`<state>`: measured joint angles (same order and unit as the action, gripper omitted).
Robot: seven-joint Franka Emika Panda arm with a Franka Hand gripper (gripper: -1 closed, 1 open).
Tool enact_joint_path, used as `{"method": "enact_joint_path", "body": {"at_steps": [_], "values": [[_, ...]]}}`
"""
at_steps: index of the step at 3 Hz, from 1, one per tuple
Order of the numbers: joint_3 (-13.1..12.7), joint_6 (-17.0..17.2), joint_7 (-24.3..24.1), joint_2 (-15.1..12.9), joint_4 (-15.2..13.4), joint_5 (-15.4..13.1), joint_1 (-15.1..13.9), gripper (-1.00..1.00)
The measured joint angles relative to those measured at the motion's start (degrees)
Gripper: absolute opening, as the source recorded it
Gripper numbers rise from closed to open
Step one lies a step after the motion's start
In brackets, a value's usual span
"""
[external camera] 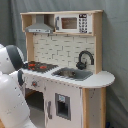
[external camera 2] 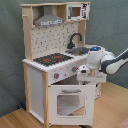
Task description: Play with the kitchen
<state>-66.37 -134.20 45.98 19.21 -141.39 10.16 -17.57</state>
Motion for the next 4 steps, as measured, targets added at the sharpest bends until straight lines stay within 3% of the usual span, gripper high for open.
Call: {"method": "enact_joint_path", "body": {"at_steps": [1, 2, 3, 4], "values": [[-1.6, -2.7, 0.2, -3.9, 0.1, -2.8, -1.5, 1.0], [-1.7, -4.1, 1.0, -6.6, 0.3, -5.4, -2.3, 1.0], [-1.7, -4.3, 1.2, -7.0, 0.3, -5.6, -2.4, -1.0], [-1.7, -4.8, 1.7, -8.2, 0.5, -6.4, -2.7, -1.0]]}}
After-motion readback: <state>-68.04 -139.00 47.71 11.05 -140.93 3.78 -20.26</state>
